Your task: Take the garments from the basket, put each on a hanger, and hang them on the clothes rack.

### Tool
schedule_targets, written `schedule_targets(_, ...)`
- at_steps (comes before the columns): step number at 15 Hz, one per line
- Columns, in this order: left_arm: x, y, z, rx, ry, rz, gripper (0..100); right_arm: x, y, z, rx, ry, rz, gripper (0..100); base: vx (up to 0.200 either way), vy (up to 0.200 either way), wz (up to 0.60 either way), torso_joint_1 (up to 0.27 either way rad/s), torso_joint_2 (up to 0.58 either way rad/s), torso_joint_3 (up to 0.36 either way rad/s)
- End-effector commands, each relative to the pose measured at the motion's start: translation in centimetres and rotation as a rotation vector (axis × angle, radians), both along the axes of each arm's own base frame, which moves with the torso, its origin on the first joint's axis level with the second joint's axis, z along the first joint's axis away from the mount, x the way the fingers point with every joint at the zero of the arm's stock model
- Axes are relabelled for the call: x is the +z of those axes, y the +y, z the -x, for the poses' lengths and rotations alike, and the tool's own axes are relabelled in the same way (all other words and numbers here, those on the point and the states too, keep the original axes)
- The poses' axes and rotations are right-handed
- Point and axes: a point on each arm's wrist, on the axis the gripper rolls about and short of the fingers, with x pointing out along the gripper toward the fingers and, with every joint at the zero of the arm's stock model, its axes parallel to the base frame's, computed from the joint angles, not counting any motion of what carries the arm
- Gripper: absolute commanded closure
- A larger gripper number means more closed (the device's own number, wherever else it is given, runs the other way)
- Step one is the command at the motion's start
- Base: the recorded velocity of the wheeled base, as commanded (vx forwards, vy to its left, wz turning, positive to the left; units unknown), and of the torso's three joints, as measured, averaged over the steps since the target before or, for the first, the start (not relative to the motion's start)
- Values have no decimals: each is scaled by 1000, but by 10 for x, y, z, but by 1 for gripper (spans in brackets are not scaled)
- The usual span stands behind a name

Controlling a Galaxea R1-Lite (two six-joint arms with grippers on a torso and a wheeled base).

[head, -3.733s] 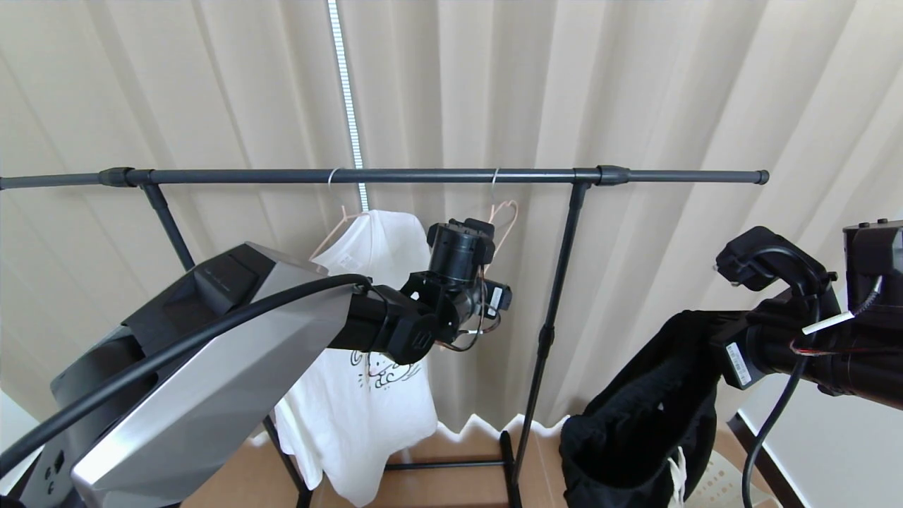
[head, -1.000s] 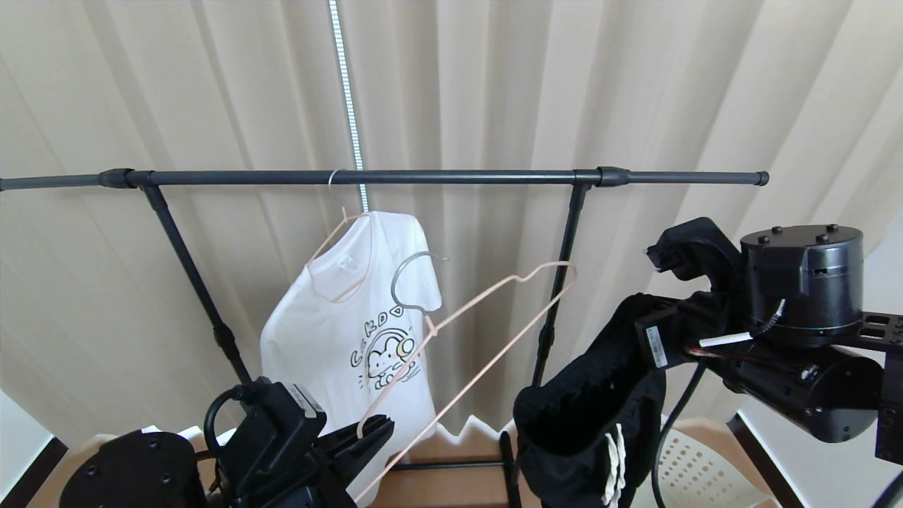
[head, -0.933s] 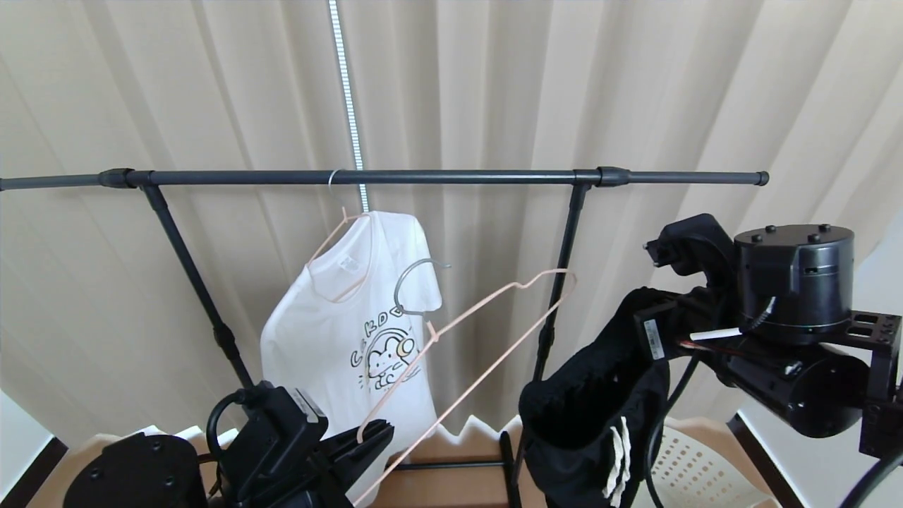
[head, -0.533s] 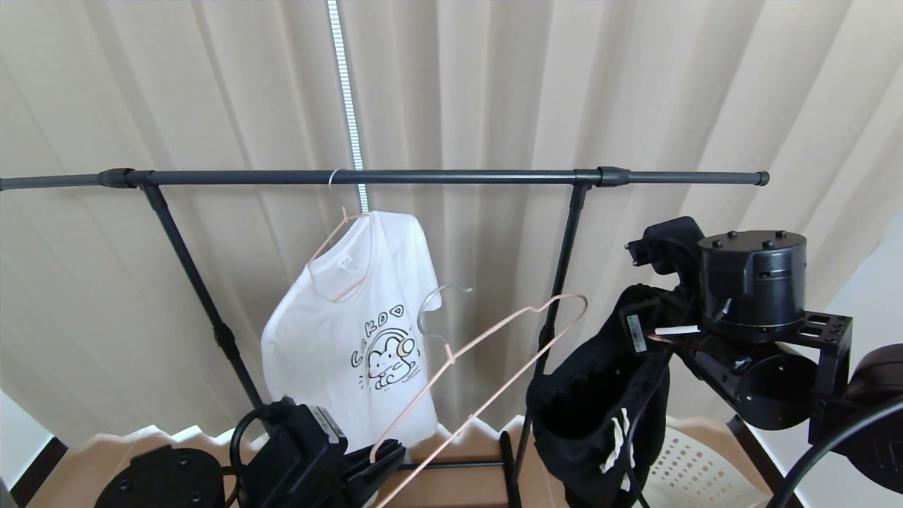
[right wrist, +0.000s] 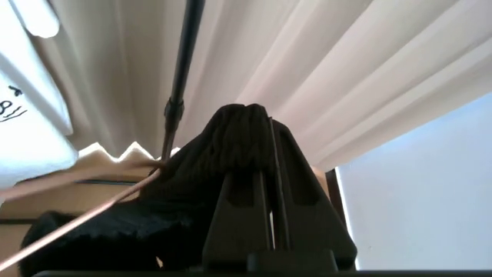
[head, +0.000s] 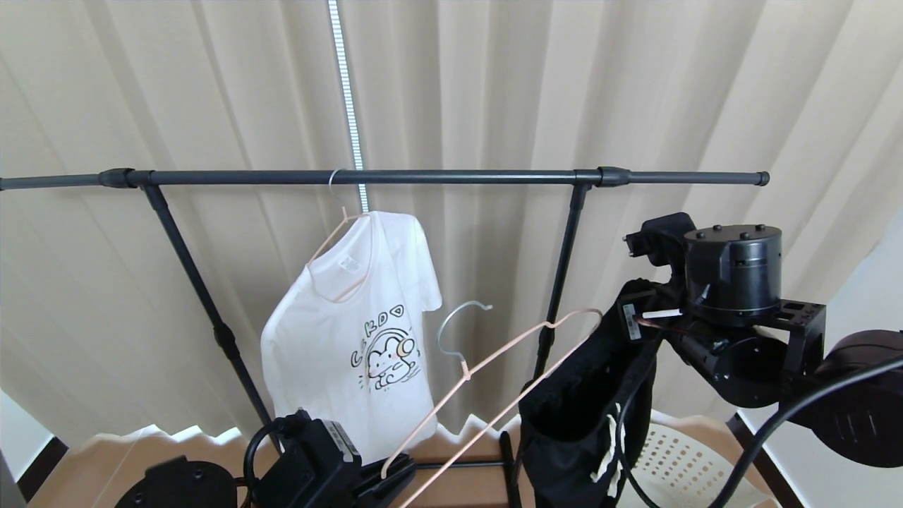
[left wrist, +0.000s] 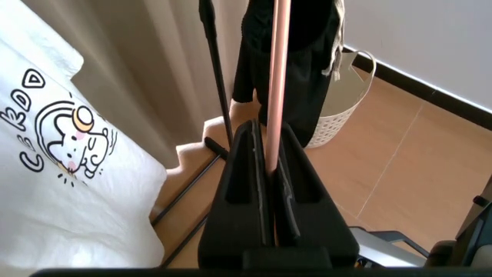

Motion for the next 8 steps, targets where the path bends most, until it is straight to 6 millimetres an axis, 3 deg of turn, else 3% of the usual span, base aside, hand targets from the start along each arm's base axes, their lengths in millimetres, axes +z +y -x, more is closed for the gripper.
schedule_targets(1,-2,-1,0,0,7,-4,100,-2,-1,-12,-28,-9,-19,100,0,0,0,0,0,0)
schedule_targets(8,-1,-3,3,-20,7,-2,100,1,-1,-19,-48,-28,-51,100,0,0,0,0,0,0)
